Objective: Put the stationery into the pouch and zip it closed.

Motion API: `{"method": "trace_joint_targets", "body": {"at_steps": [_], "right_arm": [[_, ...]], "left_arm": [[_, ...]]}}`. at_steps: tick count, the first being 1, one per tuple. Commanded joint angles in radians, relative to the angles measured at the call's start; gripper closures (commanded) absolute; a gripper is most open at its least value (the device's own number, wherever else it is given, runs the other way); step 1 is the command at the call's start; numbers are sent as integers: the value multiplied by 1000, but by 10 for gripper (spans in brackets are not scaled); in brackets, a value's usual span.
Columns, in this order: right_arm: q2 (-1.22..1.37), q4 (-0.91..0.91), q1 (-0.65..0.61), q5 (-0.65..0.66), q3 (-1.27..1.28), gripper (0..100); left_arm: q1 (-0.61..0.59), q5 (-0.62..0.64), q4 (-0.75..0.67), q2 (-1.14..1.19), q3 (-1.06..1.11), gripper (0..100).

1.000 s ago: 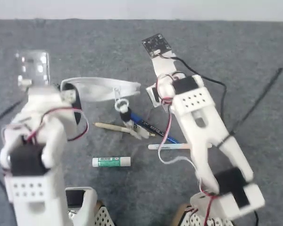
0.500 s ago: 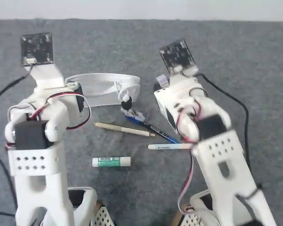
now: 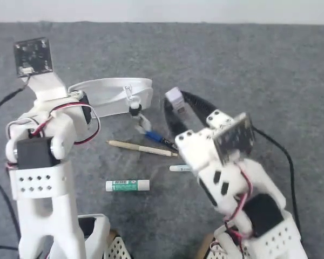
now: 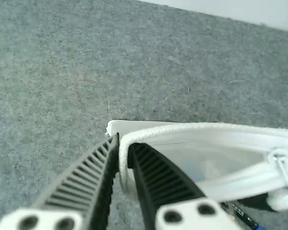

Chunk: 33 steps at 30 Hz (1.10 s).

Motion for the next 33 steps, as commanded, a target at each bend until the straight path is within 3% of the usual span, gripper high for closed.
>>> {"method": "trace_joint_targets", "body": {"at_steps": [1, 13, 27, 33], "right_arm": [[-79, -99, -81, -6, 18, 992], [-48, -558, -200, 0, 173, 992], [504, -1155, -203, -5, 170, 992], [673, -1300, -217, 0, 170, 992]], "left_arm": [[-5, 17, -29, -6, -12, 989], [-3, 17, -32, -6, 2, 989], [-2, 17, -31, -6, 4, 989], [0, 17, -31, -6, 4, 989]]}}
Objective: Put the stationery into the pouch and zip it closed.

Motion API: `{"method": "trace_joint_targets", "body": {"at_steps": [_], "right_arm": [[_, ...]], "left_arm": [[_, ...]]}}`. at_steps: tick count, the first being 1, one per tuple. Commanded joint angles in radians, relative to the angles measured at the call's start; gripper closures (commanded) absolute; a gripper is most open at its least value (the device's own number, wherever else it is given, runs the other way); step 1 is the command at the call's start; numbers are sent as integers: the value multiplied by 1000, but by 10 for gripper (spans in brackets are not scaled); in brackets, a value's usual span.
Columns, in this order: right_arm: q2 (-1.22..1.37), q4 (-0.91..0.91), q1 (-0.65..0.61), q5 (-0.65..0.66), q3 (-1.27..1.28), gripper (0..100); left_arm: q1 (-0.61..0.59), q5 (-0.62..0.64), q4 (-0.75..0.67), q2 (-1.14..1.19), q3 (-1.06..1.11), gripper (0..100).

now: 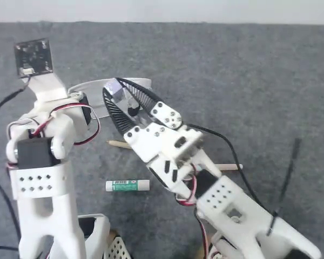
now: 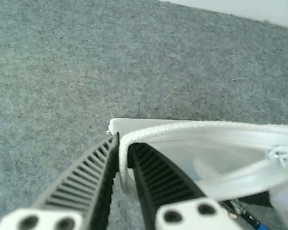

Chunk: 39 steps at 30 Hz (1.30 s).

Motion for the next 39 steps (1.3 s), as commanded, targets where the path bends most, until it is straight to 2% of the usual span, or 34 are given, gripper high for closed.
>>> {"method": "trace_joint_targets", "body": {"at_steps": [1, 8, 20, 39], "right_arm": [[64, -84, -18, -2, -15, 992], [231, -251, -5, 2, -15, 992], [389, -364, 12, 2, -15, 992], [320, -572, 27, 2, -44, 992]], "left_arm": [[3, 17, -31, -6, -12, 989], [3, 17, -29, -6, -10, 989], [3, 17, -29, -8, -1, 989], [5, 17, -31, -8, 1, 989]]}}
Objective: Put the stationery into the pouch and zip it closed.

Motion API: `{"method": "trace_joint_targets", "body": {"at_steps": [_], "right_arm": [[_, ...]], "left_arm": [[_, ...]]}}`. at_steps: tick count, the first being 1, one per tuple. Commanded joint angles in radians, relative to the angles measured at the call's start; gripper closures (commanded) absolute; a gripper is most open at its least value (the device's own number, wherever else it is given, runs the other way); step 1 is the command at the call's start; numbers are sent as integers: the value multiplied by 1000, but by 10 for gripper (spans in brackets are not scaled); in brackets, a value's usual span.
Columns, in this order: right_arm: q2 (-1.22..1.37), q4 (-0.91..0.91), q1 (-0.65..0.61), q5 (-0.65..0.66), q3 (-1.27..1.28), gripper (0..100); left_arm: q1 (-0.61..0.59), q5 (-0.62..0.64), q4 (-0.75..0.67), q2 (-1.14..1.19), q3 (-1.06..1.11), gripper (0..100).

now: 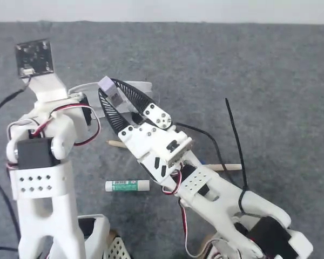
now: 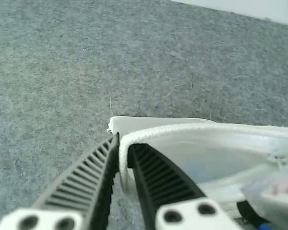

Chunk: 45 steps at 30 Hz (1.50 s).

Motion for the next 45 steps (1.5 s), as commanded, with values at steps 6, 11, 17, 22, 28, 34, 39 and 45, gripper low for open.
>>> {"method": "trace_joint_targets", "body": {"at_steps": [6, 11, 17, 22, 28, 34, 39, 45], "right_arm": [[21, -45, 30, 2, -103, 992], [162, -102, 42, 5, -129, 992], [203, -182, 41, 6, -74, 992], [200, -180, 41, 3, -35, 992], [199, -160, -1, 9, 63, 992], [125, -2, -19, 92, 81, 993], [-54, 162, -16, 60, 147, 993], [-315, 547, -12, 21, 180, 993]], "left_arm": [[5, 17, -31, -8, -10, 989], [5, 17, -35, -8, 2, 989], [5, 17, -37, -8, 4, 989], [5, 17, -37, -8, 4, 989], [5, 17, -37, -8, 4, 989], [5, 17, -37, -8, 4, 989], [3, 17, -37, -8, 4, 989], [3, 17, -37, -8, 4, 989]]}}
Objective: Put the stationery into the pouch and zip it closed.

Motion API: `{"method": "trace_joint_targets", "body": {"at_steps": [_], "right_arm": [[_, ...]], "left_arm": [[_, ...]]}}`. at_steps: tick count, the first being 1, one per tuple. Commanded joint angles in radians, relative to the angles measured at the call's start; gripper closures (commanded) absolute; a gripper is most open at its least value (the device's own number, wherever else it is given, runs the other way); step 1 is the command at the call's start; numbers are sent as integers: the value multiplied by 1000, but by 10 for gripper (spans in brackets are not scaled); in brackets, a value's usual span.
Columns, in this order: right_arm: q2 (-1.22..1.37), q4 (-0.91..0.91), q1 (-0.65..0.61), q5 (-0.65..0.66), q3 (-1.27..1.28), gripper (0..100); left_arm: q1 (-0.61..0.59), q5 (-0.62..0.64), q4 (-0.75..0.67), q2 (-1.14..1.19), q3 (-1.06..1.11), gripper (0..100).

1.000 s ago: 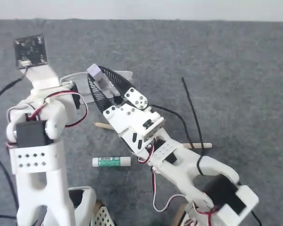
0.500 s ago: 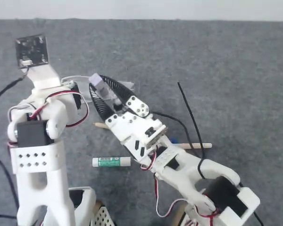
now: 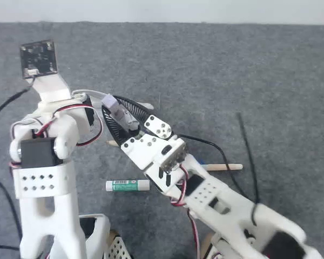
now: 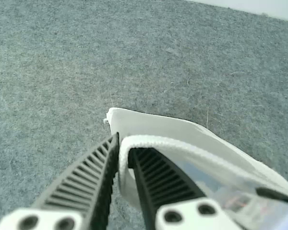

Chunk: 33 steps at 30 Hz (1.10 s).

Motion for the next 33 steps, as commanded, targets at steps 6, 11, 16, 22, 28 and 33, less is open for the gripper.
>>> {"method": "trace_joint_targets", "body": {"at_steps": [6, 11, 16, 22, 28, 33], "right_arm": [[-343, 489, 53, -26, 26, 993], [-421, 639, 54, -77, 18, 993], [-432, 570, 53, -84, 18, 993], [-358, 348, 53, -86, 18, 993], [-137, 174, 31, -84, -29, 993], [47, 182, 48, -75, -118, 993]], "left_arm": [[-5, 17, -26, -6, -7, 989], [-5, 17, -26, -6, -7, 989], [-5, 17, -26, -6, -7, 989], [-5, 17, -28, -6, -8, 989], [-5, 17, -28, -6, -8, 989], [-6, 17, -28, -6, -7, 989]]}}
